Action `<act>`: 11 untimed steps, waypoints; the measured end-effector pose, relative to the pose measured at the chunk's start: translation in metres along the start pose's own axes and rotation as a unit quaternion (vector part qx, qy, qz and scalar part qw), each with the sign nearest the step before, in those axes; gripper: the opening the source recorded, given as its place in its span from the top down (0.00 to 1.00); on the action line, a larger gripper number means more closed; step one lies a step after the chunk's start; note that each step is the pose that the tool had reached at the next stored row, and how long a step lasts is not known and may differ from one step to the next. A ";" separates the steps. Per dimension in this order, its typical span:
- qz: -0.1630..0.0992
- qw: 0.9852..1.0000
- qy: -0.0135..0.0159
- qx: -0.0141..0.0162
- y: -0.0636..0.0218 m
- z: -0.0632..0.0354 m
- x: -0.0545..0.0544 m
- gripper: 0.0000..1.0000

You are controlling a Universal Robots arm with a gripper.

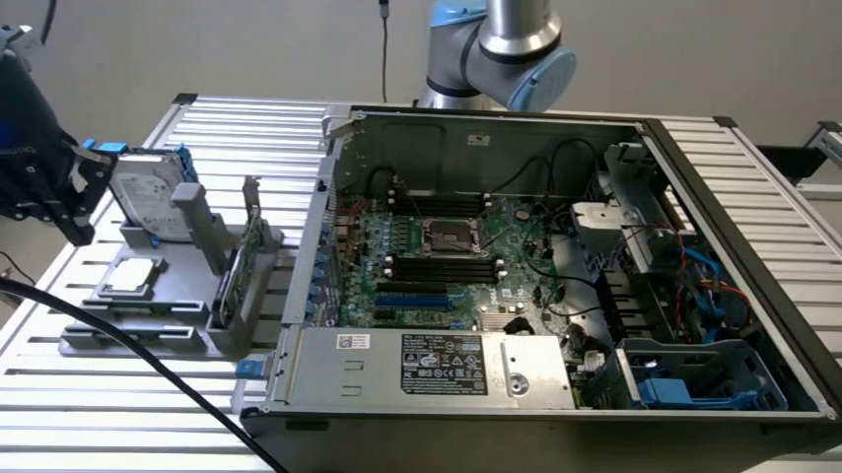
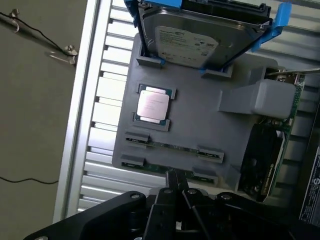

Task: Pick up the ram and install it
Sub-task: 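Pick up the ram and move it above insertion slot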

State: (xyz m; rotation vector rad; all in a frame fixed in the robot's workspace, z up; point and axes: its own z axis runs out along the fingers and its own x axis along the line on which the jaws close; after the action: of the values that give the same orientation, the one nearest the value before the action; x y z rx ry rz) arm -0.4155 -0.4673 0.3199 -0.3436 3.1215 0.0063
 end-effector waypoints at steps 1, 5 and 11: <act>-0.009 1.000 0.000 0.000 0.0000 0.0008 0.000 0.89; -0.045 0.999 0.000 0.000 0.0001 0.0039 0.000 0.89; -0.100 0.995 0.000 0.000 0.0003 0.0086 0.000 0.89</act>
State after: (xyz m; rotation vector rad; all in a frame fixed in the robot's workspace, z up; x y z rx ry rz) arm -0.4155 -0.4669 0.3113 -0.6535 3.0720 0.0065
